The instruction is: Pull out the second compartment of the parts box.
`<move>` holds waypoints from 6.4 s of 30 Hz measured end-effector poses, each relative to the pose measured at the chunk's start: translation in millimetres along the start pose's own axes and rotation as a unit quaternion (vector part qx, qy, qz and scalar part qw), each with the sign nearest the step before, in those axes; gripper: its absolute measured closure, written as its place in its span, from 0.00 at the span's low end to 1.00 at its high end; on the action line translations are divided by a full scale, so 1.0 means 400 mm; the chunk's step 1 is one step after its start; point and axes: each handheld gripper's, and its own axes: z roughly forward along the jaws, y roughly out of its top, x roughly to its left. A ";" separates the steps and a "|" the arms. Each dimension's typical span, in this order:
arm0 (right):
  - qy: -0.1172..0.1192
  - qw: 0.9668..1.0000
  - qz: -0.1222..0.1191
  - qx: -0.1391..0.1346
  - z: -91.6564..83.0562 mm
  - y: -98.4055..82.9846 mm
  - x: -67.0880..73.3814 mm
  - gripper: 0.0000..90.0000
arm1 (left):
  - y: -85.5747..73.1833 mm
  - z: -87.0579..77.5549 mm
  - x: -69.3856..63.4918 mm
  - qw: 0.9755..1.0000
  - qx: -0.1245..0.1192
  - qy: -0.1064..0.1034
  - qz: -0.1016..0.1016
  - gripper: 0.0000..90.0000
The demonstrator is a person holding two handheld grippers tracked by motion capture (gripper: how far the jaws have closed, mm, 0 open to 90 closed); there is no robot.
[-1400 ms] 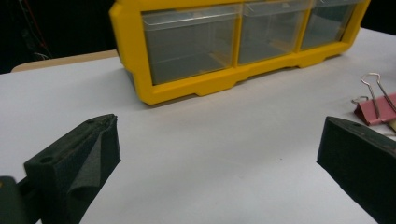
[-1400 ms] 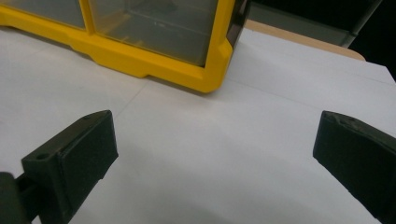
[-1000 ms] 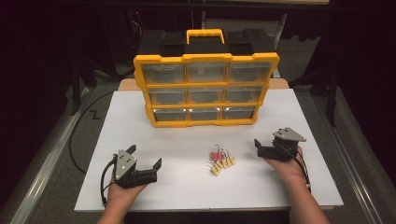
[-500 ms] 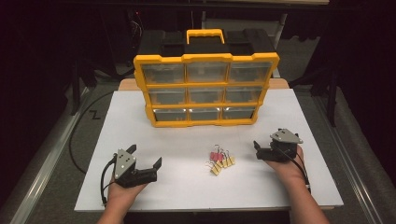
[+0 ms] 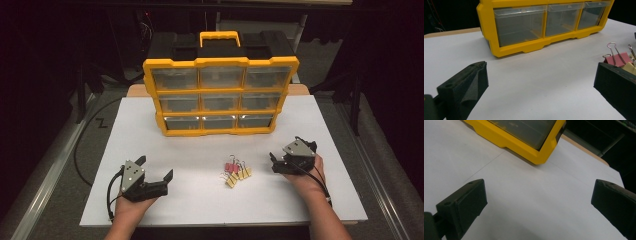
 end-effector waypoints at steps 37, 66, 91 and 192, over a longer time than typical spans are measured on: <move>-0.062 0.965 -0.255 -0.005 -0.020 0.032 0.088 0.02 | 0.000 -0.004 0.007 1.000 -0.006 0.005 0.009 0.00; -0.096 0.911 -0.401 0.001 -0.031 0.046 0.138 0.03 | 0.001 -0.006 0.007 1.000 -0.007 0.008 0.009 0.00; -0.134 0.883 -0.450 0.016 -0.019 0.052 0.145 0.26 | -0.004 0.008 -0.007 0.999 0.014 0.013 0.043 0.00; -0.230 0.853 -0.453 -0.120 -0.042 0.596 0.197 0.73 | -0.006 -0.001 -0.005 0.999 -0.016 -0.011 0.041 0.00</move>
